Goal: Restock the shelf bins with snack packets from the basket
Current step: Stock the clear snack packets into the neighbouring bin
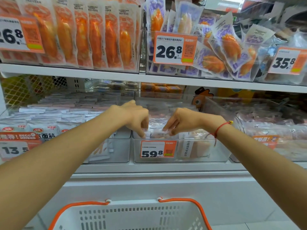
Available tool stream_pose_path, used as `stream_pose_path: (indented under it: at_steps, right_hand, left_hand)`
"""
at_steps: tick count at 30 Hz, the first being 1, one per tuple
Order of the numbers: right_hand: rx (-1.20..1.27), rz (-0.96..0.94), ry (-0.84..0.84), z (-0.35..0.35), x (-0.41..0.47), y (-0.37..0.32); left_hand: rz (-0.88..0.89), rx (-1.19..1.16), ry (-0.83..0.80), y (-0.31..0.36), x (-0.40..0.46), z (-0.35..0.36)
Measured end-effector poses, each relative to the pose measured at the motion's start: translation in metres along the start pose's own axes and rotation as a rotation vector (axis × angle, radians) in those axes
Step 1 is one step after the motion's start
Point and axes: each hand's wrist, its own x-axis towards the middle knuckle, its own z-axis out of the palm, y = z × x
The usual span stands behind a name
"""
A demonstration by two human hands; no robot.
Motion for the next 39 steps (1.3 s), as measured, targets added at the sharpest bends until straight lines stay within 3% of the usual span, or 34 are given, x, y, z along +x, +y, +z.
stream_pose_path:
  at_steps: [6, 12, 14, 17, 19, 22, 26, 30, 35, 39]
  right_hand:
    - [0.034, -0.007, 0.418, 0.027, -0.022, 0.008]
    - [-0.027, 0.06, 0.38, 0.03, -0.026, -0.004]
    - [-0.049, 0.059, 0.437, 0.029, -0.035, -0.009]
    - [0.097, 0.033, 0.647, 0.043, -0.055, -0.018]
    - [0.292, 0.027, 0.676, 0.061, -0.067, -0.026]
    - [0.435, 0.076, 0.557, 0.108, -0.08, -0.027]
    - [0.495, 0.191, 0.211, 0.186, -0.099, -0.015]
    - [0.487, 0.363, -0.124, 0.256, -0.117, -0.002]
    - [0.417, 0.489, -0.425, 0.32, -0.133, 0.011]
    - [0.251, 0.417, -0.929, 0.355, -0.139, 0.012]
  left_hand:
    - [-0.033, -0.093, 0.273, -0.007, -0.02, 0.018]
    - [-0.121, -0.047, 0.22, 0.011, -0.023, 0.019]
    - [-0.144, -0.085, 0.237, 0.018, -0.032, 0.018]
    - [-0.186, -0.27, 0.499, 0.033, -0.056, 0.025]
    - [-0.252, -0.5, 0.625, 0.046, -0.073, 0.038]
    - [-0.325, -0.775, 0.555, 0.066, -0.091, 0.078]
    - [-0.361, -0.967, 0.328, 0.089, -0.101, 0.156]
    - [-0.421, -1.053, 0.102, 0.112, -0.098, 0.238]
    - [-0.462, -1.079, -0.096, 0.152, -0.097, 0.323]
    - [-0.468, -0.947, -0.233, 0.176, -0.086, 0.369]
